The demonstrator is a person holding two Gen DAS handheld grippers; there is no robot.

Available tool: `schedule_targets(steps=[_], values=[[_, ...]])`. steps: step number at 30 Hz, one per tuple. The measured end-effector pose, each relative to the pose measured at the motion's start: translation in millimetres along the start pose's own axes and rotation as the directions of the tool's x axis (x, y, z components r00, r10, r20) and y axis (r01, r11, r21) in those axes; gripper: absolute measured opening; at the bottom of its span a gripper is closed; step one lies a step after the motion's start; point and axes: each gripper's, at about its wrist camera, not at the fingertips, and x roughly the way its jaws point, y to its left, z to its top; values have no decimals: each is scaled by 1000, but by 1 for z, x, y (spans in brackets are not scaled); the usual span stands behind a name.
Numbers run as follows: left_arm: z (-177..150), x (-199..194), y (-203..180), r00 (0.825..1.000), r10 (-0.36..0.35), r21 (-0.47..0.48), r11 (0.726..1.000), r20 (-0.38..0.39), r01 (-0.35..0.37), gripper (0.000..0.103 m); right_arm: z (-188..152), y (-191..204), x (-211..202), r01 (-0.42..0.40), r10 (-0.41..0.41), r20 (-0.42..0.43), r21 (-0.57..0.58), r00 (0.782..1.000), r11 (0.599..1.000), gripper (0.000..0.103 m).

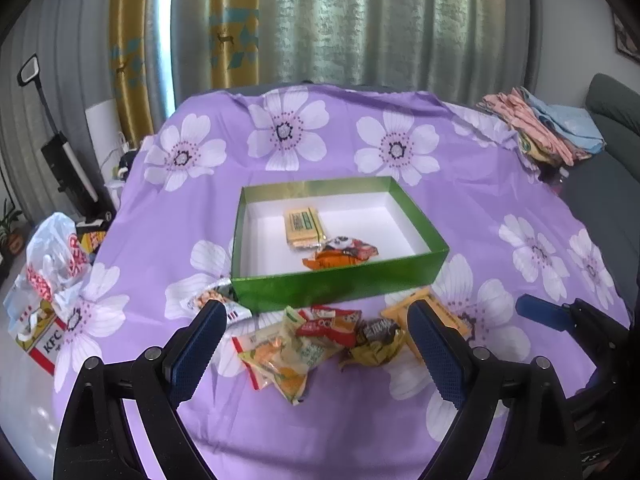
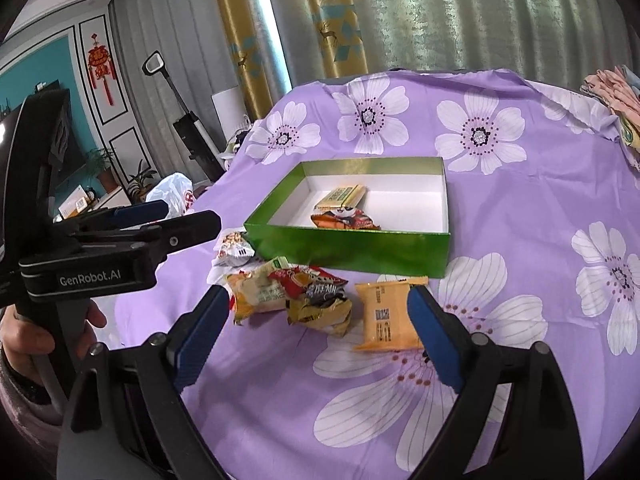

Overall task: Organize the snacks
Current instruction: 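Withdraw the left tool and move it to the dark sesame snack bag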

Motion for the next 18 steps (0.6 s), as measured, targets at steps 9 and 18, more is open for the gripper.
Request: schedule_targets(steps=[9, 18], values=[[-30, 22, 14, 994, -73, -35, 997, -86, 70, 92, -17, 3, 14, -11, 10, -61, -18, 998, 1000, 91], [-51, 46, 19, 956, -262, -110, 962, -133, 248, 92, -38, 7, 45, -53, 48, -139, -32, 989, 998, 91]])
